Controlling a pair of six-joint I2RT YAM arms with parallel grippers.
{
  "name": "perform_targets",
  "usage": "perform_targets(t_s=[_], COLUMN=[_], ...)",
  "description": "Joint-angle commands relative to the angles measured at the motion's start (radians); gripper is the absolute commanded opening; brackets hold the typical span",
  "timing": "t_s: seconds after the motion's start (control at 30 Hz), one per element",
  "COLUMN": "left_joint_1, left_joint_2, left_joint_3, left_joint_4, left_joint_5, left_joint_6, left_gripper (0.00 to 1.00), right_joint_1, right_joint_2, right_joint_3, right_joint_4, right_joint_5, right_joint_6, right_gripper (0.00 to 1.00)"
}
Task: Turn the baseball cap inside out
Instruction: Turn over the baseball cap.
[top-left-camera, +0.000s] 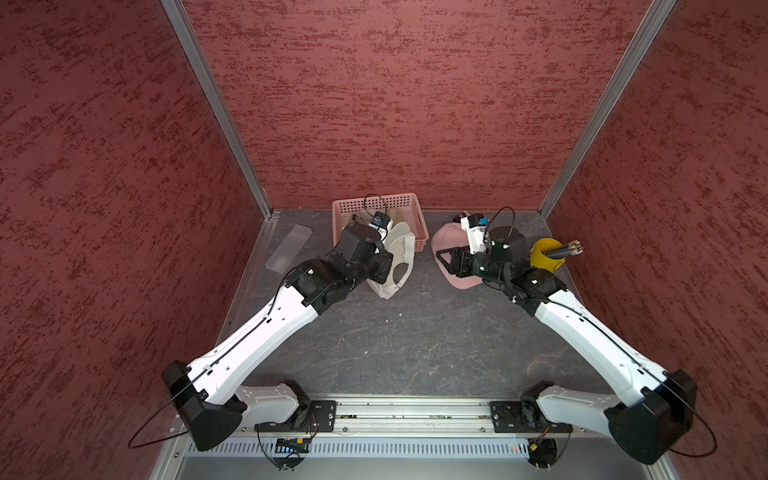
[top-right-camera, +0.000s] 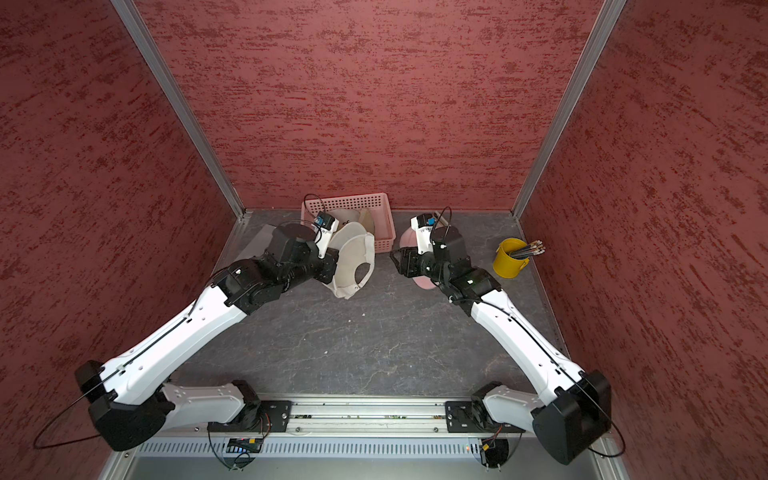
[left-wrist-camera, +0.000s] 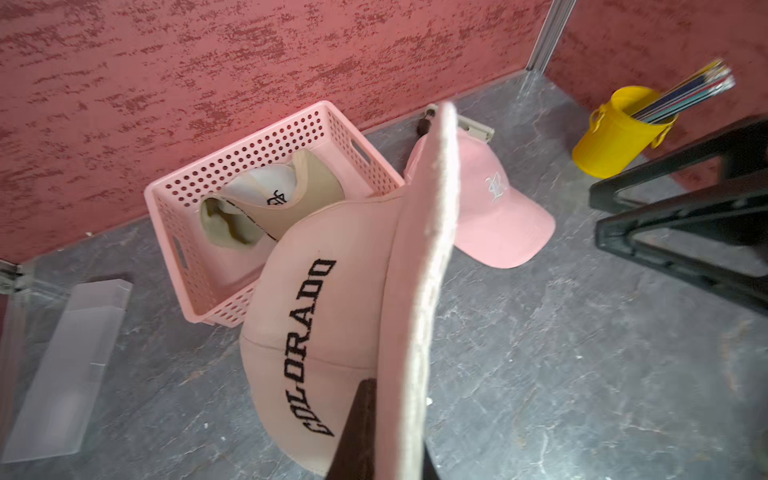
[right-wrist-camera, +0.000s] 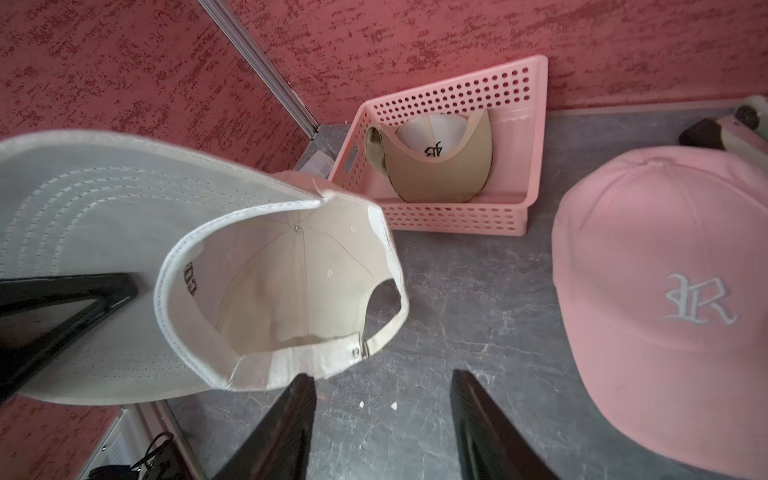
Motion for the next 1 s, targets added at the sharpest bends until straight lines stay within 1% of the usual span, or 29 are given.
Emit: perform_targets(t_s=[0.0, 0.1, 0.17, 0.27, 0.37, 0.4, 0.5, 0.57, 0.67, 0.8, 0.97], left_joint_1=[-0.048, -0.104, -0.129, -0.159, -0.194, -0.207, -0.246, -0.265, -0.271, -0.275, -0.288], left_joint_2=[-0.051, -0.072, -0.089, -0.118, -0.14, -0.149, -0.15, -0.15, -0.158, -0.147, -0.113], left_joint_3=[-0.059, -0.133, -0.198, -0.315, -0.412, -0.437, -0.492, -0.527, -0.566, -0.586, -0.594], left_joint_4=[0.134, 0.288, 0.43, 0.653, 0.846, 0.878, 0.986, 1.044, 1.084, 1.118, 1.167], left_joint_5=[-0.199, -0.301, -0.335, -0.357, -0.381, -0.372, -0.395, -0.404, -0.406, -0.41, -0.422], left_joint_6=[0.137, 0.299, 0.418, 0.589, 0.749, 0.791, 0.911, 0.968, 1.006, 1.045, 1.112], left_gripper=[0.0, 0.0, 0.0, 0.0, 0.0, 0.0, 0.0, 0.0, 0.0, 0.0, 0.0], right_joint_1=[0.004, 0.009, 0.026, 0.041, 0.049, 0.053, 0.073, 0.1, 0.115, 0.144, 0.171], right_joint_2=[-0.008, -0.047, -0.065, -0.077, -0.092, -0.096, -0.114, -0.134, -0.158, -0.126, -0.074], right_joint_3=[0.077, 0.101, 0.102, 0.105, 0.071, 0.06, 0.022, -0.01, -0.08, -0.069, -0.085], right_joint_4=[-0.105, -0.103, -0.066, -0.061, -0.023, -0.003, 0.055, 0.069, 0.146, 0.181, 0.275], right_joint_5=[-0.035, -0.053, -0.068, -0.068, -0.064, -0.066, -0.044, -0.015, -0.014, -0.01, -0.006], right_joint_6=[0.12, 0.287, 0.406, 0.557, 0.697, 0.74, 0.828, 0.871, 0.962, 0.942, 0.978], right_gripper=[0.59, 0.61, 0.62, 0.63, 0.64, 0.64, 0.65, 0.65, 0.65, 0.66, 0.66])
